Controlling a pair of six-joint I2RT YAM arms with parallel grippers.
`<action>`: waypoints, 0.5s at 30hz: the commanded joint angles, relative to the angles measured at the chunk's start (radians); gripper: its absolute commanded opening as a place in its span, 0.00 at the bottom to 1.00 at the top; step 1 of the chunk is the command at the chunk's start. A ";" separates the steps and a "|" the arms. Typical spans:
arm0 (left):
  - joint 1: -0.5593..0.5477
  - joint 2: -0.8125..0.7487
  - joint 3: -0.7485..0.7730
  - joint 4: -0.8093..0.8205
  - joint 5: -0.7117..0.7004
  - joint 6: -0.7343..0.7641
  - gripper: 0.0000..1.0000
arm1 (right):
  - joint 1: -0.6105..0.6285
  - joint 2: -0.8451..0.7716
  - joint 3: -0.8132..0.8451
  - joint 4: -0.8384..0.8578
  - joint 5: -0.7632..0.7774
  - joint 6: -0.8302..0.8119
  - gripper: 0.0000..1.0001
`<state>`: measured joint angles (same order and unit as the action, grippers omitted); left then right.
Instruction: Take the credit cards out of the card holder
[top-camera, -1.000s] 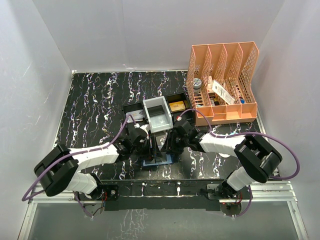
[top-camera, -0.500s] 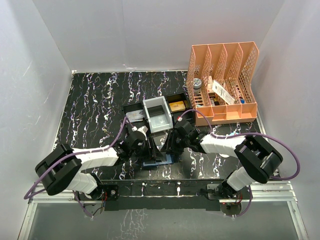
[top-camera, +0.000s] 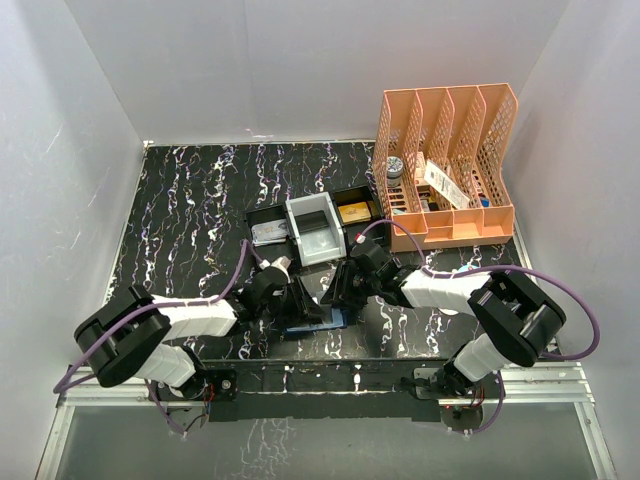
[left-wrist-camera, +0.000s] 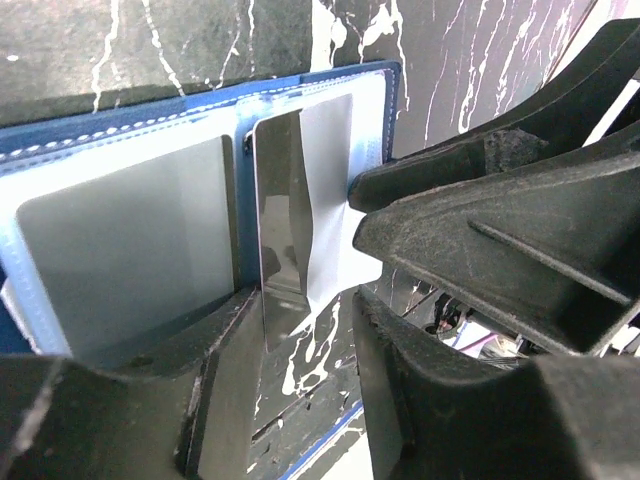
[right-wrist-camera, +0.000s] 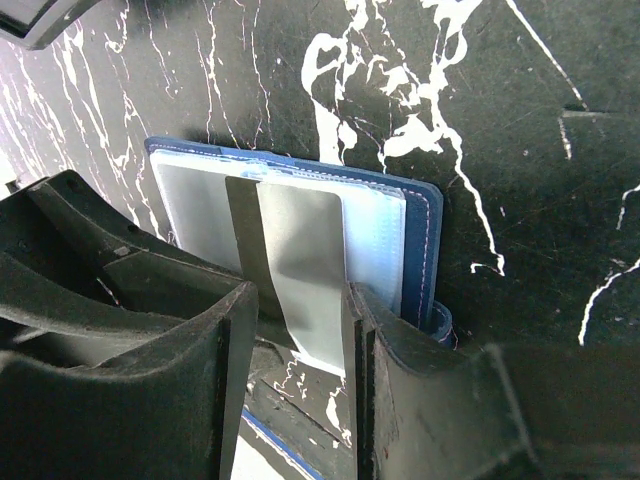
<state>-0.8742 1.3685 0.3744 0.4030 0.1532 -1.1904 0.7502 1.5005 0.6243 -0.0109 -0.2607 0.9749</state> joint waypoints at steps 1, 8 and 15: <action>-0.002 0.023 0.063 -0.065 0.005 0.019 0.35 | -0.002 0.023 -0.042 -0.063 0.047 -0.015 0.38; -0.002 -0.029 0.043 -0.081 -0.030 -0.012 0.25 | -0.003 0.018 -0.046 -0.066 0.055 -0.010 0.38; -0.001 -0.078 0.042 -0.135 -0.060 0.000 0.12 | -0.002 0.018 -0.042 -0.067 0.057 -0.012 0.38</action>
<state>-0.8742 1.3426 0.4061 0.3042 0.1287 -1.1980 0.7502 1.5005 0.6170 0.0029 -0.2607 0.9825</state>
